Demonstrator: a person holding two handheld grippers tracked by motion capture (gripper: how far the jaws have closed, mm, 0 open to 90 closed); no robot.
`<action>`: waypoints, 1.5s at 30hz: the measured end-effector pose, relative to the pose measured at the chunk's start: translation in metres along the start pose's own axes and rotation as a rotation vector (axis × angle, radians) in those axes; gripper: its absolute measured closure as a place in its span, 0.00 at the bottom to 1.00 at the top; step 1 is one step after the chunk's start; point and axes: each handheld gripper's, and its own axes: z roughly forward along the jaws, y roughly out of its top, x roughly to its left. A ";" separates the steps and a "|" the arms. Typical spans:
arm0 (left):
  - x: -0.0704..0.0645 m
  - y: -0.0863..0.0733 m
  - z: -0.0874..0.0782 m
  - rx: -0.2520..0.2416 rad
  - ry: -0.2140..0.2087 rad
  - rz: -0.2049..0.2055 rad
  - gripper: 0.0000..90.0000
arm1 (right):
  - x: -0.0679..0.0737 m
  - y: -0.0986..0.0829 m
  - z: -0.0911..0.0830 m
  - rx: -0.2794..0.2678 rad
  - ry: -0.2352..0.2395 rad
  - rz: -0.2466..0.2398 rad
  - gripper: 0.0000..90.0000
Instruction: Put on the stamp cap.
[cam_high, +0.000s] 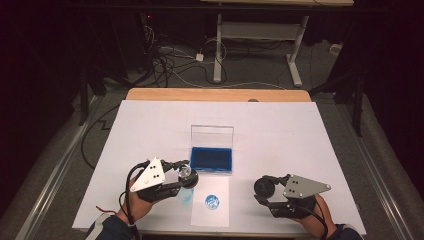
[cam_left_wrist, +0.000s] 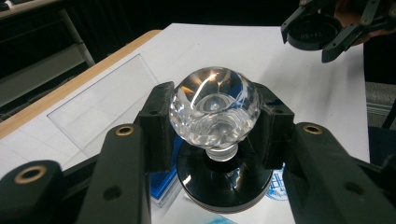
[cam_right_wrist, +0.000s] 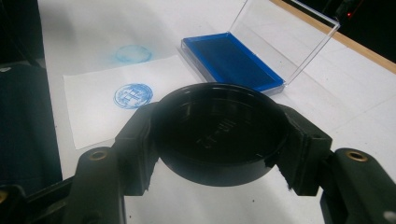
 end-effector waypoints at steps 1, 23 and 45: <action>0.000 0.001 0.000 -0.003 -0.001 -0.001 0.60 | 0.000 0.000 0.001 0.001 0.001 -0.004 0.42; -0.006 0.017 0.014 -0.035 -0.022 0.016 0.60 | 0.010 0.018 0.037 0.034 0.059 -0.046 0.42; -0.026 0.024 0.047 -0.083 -0.107 -0.014 0.60 | 0.021 0.034 0.071 0.079 0.141 -0.065 0.42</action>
